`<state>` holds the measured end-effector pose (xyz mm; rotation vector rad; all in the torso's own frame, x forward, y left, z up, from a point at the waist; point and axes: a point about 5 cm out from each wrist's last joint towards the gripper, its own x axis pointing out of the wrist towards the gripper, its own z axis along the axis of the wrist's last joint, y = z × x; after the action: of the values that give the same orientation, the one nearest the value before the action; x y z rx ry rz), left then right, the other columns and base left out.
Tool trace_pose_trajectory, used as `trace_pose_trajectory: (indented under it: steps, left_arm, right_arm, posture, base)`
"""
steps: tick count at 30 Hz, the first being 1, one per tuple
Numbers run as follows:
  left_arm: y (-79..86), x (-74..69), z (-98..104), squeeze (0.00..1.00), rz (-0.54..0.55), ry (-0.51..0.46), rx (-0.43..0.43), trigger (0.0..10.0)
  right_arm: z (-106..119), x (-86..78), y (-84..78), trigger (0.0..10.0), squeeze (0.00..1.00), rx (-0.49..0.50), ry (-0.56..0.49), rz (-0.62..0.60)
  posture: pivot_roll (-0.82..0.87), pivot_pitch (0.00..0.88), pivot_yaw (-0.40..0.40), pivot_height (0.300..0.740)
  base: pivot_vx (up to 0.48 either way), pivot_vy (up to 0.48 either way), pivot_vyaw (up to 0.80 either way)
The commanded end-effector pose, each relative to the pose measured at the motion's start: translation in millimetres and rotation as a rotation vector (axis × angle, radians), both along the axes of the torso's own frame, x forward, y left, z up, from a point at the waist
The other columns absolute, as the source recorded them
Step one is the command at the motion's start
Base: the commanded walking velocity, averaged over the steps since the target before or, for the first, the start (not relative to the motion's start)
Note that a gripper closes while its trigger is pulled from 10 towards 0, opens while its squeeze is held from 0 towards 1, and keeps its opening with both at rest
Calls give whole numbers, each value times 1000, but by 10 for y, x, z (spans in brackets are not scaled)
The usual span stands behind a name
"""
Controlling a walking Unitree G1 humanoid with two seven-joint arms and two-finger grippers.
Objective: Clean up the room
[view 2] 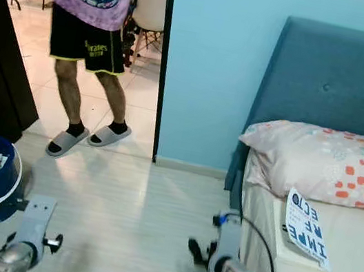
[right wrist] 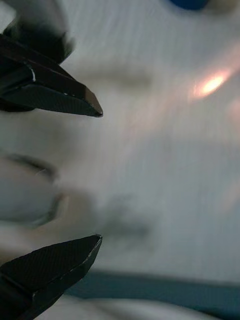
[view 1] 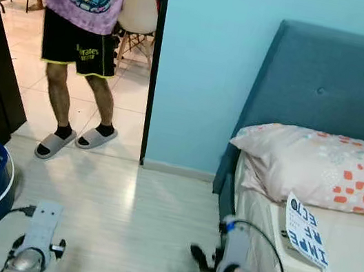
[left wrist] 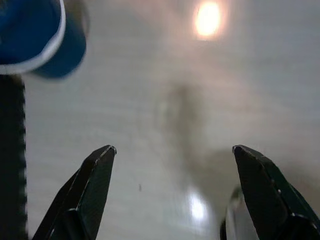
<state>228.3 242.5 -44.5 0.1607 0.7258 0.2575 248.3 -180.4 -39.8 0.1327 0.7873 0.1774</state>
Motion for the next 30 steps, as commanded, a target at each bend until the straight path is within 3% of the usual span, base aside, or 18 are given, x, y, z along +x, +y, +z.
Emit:
trace_pose_trajectory:
  steps: [1, 4, 10, 13, 24, 30]
  left_arm:
    - [-54, -89, -81, 0, 12, 42, -28, 10000]
    - [-83, -422, -288, 0, 17, 177, -51, 10000]
    - [-98, -623, -389, 0, 8, 250, -51, 10000]
    - [-143, -741, -449, 0, -25, 290, -53, 10000]
    - [-272, -688, -455, 0, -78, 290, -59, 10000]
    - [-168, -829, -486, 0, -88, 321, -59, 10000]
  right_arm:
    - [-58, -67, -64, 10000, 0, -26, 38, -52]
    - [-290, -413, -164, 10000, 0, -65, 167, -123]
    - [-420, -660, -200, 10000, 0, -105, 242, -107]
    - [-543, -938, -227, 10000, 0, -148, 319, -80]
    - [-585, -1035, -220, 10000, 0, -174, 347, -68]
    - [-603, -1063, -179, 10000, 0, -185, 353, -49]
  posture:
    - [84, 0, -78, 636]
    - [80, 0, -80, 651]
    - [81, 0, -83, 666]
    - [85, 0, -85, 681]
    - [70, 0, -78, 721]
    - [66, 0, -78, 740]
  base:
    - [0, 0, 0]
    - [0, 0, 0]
    - [0, 0, 0]
    - [0, 0, 0]
    - [0, 0, 0]
    - [-64, 0, 0]
